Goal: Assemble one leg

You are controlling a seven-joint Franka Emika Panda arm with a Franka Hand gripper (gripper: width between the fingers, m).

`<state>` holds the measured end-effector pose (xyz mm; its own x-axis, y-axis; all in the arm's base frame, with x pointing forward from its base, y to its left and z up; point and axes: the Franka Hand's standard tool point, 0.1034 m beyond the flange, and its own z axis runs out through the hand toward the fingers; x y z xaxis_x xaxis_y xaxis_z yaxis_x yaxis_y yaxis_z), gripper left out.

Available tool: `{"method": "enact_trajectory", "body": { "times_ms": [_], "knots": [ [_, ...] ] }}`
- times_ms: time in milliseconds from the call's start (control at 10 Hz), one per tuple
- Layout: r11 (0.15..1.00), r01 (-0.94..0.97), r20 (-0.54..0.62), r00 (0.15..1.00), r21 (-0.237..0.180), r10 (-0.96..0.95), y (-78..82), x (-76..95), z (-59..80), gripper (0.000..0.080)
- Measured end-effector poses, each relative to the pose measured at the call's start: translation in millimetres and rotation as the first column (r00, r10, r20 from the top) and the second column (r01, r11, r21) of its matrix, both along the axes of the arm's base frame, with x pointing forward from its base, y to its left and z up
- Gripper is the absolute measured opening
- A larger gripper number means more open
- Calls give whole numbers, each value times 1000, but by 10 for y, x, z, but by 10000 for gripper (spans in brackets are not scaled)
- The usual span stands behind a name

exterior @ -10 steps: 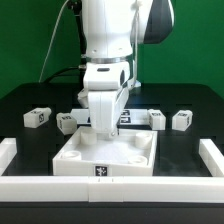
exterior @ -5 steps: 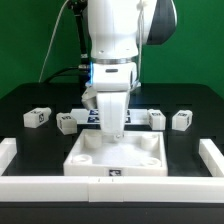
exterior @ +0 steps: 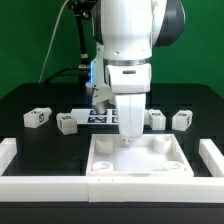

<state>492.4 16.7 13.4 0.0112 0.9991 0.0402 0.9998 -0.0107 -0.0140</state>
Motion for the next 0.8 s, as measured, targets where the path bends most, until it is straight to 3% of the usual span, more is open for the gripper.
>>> {"method": "enact_trajectory", "body": {
  "times_ms": [200,500,800],
  "knots": [
    [1000,-9,4,1000,2,9,87,4,0,60],
    [1000,-26,-2,1000,11,26,417,78,5,60],
    [1000,-2,-34,999,4,2,461,95,1,60]
  ]
}}
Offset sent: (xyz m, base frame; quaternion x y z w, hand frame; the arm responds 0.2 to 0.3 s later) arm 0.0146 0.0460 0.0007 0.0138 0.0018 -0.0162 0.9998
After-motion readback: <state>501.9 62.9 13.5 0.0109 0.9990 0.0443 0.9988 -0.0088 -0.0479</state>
